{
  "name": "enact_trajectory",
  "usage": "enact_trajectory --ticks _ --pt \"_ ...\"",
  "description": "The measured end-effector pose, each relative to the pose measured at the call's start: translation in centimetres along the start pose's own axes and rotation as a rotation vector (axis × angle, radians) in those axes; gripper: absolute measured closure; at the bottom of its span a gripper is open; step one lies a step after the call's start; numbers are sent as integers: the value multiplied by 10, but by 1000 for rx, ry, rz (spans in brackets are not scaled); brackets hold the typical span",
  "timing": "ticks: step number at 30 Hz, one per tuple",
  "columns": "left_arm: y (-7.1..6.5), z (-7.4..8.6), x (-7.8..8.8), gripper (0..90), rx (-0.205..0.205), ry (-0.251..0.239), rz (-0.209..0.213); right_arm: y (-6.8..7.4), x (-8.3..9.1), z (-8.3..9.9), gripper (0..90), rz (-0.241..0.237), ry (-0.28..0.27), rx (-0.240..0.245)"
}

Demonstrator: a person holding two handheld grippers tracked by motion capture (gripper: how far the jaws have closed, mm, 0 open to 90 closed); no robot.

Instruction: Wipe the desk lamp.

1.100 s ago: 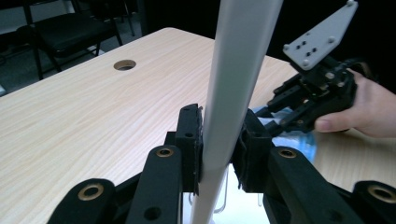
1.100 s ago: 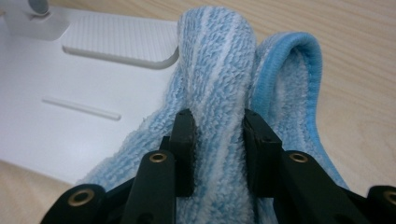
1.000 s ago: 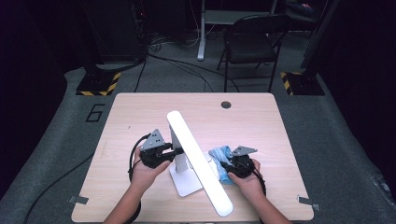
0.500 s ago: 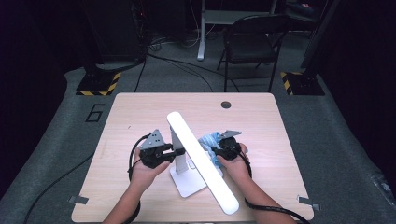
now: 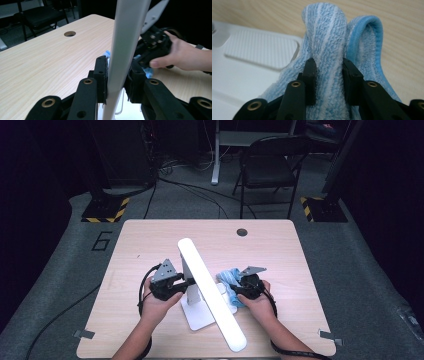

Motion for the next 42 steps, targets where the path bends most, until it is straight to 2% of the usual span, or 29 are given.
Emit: enact_trajectory --ticks 7,11,13,15,19,20,22,26,28,29,34,37,39,42 --pt "1 0 0 733 3 -2 -1 11 33 29 674 -55 6 16" --pt "1 0 0 737 2 -1 -1 13 45 40 674 -31 -15 22" --pt "0 0 -1 738 2 0 -1 12 51 45 674 -23 -33 11" --pt "-2 0 -3 739 9 1 -3 10 57 46 674 -5 -61 -33" --pt "-4 -1 -6 743 8 -2 -16 10 70 39 670 19 -147 -61" --pt "-4 -1 -7 743 14 -5 -18 13 71 37 670 10 -160 -49" --pt "-4 -1 -7 742 19 -3 -23 22 69 36 666 -8 -154 -35" --pt "-5 -2 -9 742 29 -3 -31 35 58 36 655 -34 -104 10" --pt "-7 -4 -12 743 34 -9 -46 39 56 34 651 -39 -107 31" --pt "-7 -4 -14 744 33 -9 -53 43 56 33 650 -42 -106 23" --pt "-13 -6 -22 740 42 -6 -60 51 55 29 648 -71 -117 45" --pt "-15 -6 -21 734 57 0 -32 52 50 31 649 -64 -96 63" --pt "-14 -6 -21 729 65 1 -10 51 49 32 651 -67 -89 50" --pt "-14 -6 -19 709 59 22 38 48 46 33 654 -59 -91 60"
Point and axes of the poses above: each handheld gripper's, and its own axes: x roughly backward along the jaws, z roughly out of its underside, y roughly to its left, the point moved 3 cm from there along -x, roughly forward along the jaws, and after that the axes turned 7 degrees about x, right-handed, at the moved point
